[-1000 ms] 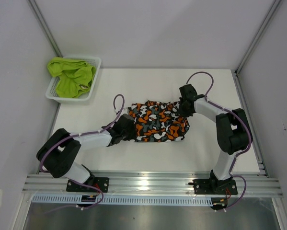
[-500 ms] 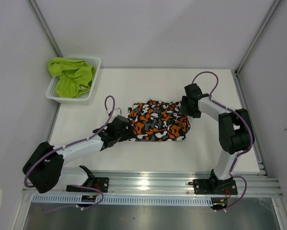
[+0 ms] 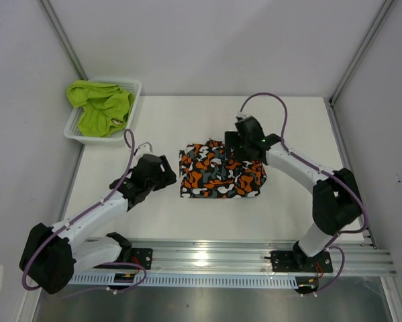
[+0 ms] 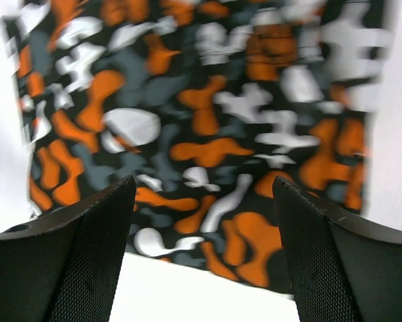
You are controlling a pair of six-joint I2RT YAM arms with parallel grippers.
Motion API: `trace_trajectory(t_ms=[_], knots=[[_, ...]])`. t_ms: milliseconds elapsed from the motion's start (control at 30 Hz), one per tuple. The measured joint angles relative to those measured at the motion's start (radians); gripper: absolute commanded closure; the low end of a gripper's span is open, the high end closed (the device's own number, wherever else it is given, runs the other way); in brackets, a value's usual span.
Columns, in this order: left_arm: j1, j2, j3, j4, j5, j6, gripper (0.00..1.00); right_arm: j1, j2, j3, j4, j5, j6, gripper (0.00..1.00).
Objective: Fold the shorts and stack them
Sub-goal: Neatly place the folded shorts to the corner
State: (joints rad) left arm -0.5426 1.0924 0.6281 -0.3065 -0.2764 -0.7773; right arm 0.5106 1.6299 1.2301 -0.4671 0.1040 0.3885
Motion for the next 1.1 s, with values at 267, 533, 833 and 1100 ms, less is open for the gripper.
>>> trace_trajectory(t_ms=[267,533,833,1100], knots=[[0.000,-0.090,-0.052,-0.017,0.026,0.004,0.25,0.159,0.257,0.183,-0.005,0.063,0.004,0.13],[0.000,-0.109,-0.081,-0.030,0.038,0.019,0.25,0.225,0.440,0.280,-0.057,0.129,0.015,0.13],[0.000,-0.108,-0.081,-0.024,0.050,0.037,0.25,0.182,0.274,0.002,0.066,0.157,0.022,0.13],[-0.011,-0.063,-0.081,0.015,0.092,0.044,0.25,0.045,-0.002,-0.294,-0.014,0.225,0.023,0.01]])
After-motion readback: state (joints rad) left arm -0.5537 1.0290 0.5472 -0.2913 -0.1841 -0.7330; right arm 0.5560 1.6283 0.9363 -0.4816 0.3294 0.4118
